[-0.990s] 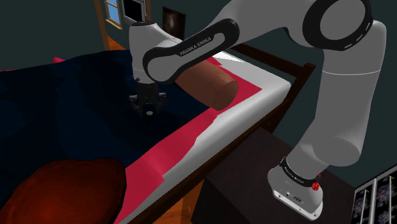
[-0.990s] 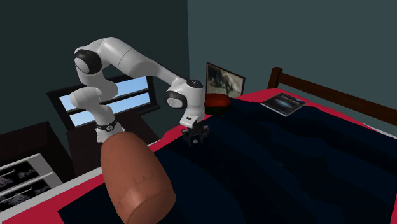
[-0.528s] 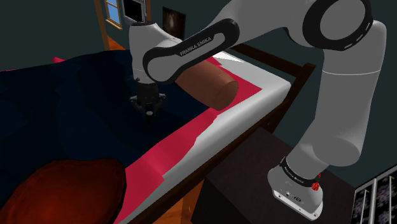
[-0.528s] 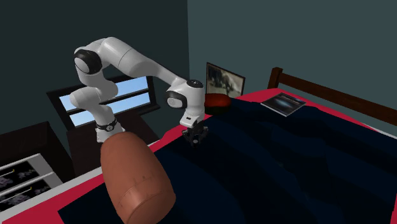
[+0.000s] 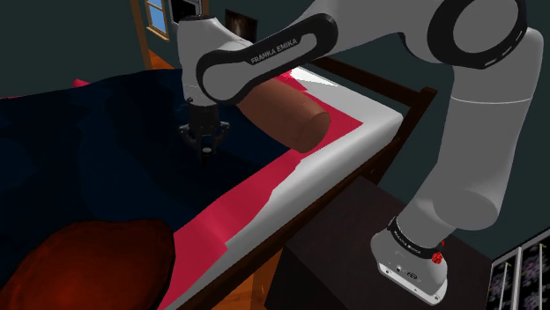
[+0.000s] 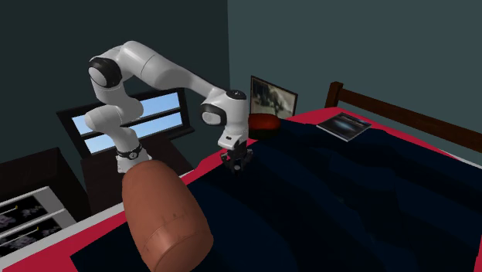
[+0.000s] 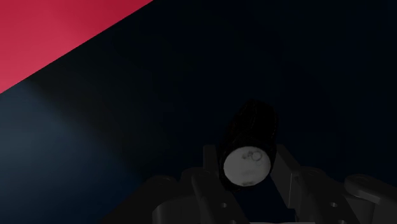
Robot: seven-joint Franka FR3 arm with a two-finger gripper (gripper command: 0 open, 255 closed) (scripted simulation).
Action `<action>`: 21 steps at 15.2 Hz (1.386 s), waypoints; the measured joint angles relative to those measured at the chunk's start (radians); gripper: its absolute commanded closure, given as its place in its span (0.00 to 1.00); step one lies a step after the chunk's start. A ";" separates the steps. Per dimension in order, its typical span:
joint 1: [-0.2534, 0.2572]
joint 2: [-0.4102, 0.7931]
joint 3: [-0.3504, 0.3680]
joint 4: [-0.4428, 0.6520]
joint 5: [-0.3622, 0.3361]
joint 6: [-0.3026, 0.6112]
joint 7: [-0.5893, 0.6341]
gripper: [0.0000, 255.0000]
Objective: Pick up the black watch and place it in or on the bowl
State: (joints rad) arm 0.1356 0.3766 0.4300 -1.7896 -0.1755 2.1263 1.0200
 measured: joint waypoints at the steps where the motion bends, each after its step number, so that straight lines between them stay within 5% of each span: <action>1: 0.000 -0.006 0.002 0.004 0.003 -0.010 0.000 1.00; 21: -0.005 -0.084 0.021 0.175 0.048 -0.251 -0.029 1.00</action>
State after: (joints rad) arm 0.1303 0.2929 0.4514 -1.6142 -0.1271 1.8758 0.9912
